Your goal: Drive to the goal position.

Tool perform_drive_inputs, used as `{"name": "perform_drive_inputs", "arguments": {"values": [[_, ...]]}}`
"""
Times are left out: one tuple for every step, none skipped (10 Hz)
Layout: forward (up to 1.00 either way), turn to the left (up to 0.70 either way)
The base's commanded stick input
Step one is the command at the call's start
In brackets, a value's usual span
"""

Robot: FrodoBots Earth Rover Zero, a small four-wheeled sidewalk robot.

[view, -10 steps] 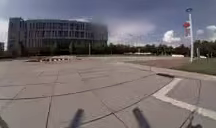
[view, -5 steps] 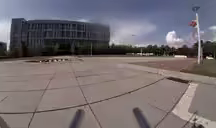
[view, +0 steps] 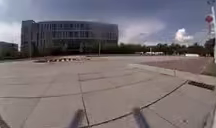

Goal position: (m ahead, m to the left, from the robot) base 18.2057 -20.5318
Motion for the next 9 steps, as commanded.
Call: {"name": "perform_drive_inputs", "arguments": {"values": [[1.0, -0.02], [1.0, -0.02], [0.99, -0.1], [0.99, -0.37], [0.99, -0.1], [0.99, -0.02], [0.99, -0.02], [0.99, -0.02], [0.99, -0.02]]}}
